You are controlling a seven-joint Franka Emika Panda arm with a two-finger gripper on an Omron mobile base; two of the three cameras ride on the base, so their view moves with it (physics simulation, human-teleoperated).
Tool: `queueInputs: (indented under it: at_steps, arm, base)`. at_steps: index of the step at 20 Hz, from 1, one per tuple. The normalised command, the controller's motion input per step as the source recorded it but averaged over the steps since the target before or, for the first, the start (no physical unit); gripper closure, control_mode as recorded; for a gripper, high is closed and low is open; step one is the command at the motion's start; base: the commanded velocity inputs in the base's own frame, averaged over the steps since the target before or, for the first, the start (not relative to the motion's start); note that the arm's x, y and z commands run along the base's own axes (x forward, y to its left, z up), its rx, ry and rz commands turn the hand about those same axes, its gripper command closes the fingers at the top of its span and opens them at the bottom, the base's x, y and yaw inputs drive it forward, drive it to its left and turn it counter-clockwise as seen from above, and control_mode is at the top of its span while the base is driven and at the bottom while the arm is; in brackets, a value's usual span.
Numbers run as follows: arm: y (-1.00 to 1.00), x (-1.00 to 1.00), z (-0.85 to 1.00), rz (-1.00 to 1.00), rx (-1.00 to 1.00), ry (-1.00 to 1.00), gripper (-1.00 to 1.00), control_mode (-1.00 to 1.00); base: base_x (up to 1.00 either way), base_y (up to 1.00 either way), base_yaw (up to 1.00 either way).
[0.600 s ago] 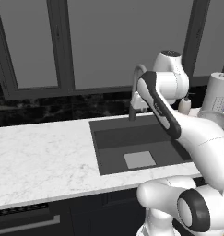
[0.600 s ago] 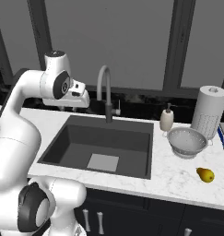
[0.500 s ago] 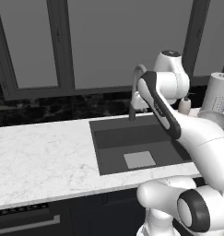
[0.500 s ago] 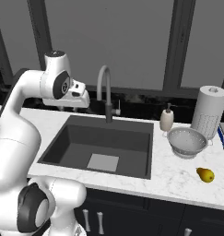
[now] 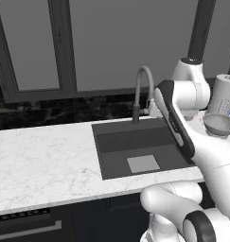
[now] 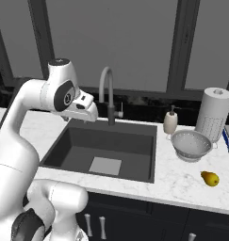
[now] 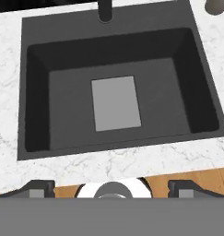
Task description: Put the colander in the sink, put the pear in the colander, and turn on the sink faucet and pour water over the colander.
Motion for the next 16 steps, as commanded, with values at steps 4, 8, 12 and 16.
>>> queueInputs:
  at_steps: [4, 8, 12, 16]
  arm:
    - [-0.48, -0.41, -0.07, -0.20, 0.04, -0.03, -1.00, -1.00]
    - [-0.49, -0.53, -0.05, -0.15, 0.03, -0.04, -1.00, -1.00]
    - [-0.53, -0.35, -0.08, -0.19, 0.00, -0.01, -1.00, -1.00]
    - [-0.69, -0.33, -0.12, -0.23, 0.00, -0.02, -1.00, -1.00]
  base:
    - [0.00, 0.00, 0.00]
    - [0.00, 0.00, 0.00]
    - [0.00, 0.00, 0.00]
    - [0.00, 0.00, 0.00]
